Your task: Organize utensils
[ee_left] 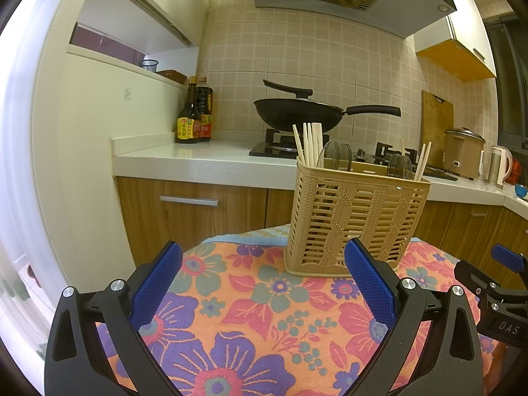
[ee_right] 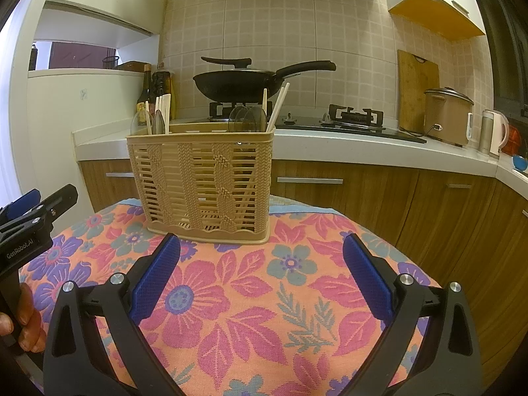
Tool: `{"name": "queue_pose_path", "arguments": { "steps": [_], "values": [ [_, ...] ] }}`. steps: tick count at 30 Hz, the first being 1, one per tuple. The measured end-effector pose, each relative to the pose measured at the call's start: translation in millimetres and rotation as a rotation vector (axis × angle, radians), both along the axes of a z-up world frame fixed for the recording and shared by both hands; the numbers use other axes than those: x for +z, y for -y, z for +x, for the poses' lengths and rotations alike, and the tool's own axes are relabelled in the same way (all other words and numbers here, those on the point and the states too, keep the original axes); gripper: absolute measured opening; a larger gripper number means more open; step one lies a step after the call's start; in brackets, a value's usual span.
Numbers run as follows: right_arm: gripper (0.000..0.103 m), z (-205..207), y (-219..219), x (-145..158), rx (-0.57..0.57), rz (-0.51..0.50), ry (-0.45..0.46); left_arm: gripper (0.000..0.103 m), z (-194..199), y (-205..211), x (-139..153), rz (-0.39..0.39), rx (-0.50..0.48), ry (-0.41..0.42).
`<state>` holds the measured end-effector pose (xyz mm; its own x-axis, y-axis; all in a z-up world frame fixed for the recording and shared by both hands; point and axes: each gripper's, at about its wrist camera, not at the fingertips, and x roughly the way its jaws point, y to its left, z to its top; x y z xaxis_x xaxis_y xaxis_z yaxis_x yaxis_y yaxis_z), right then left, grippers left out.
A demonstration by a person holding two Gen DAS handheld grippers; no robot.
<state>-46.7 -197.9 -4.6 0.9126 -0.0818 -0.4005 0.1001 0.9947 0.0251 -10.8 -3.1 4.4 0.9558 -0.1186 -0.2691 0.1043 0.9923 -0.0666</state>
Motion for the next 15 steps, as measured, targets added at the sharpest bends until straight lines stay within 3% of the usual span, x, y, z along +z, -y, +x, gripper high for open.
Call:
{"name": "queue_pose_path", "arguments": {
  "steps": [15],
  "values": [
    [0.095,1.1,1.6,-1.2,0.002,0.005,-0.003,0.095,-0.6,0.5,0.0,0.005,0.002,0.003]
  ]
}}
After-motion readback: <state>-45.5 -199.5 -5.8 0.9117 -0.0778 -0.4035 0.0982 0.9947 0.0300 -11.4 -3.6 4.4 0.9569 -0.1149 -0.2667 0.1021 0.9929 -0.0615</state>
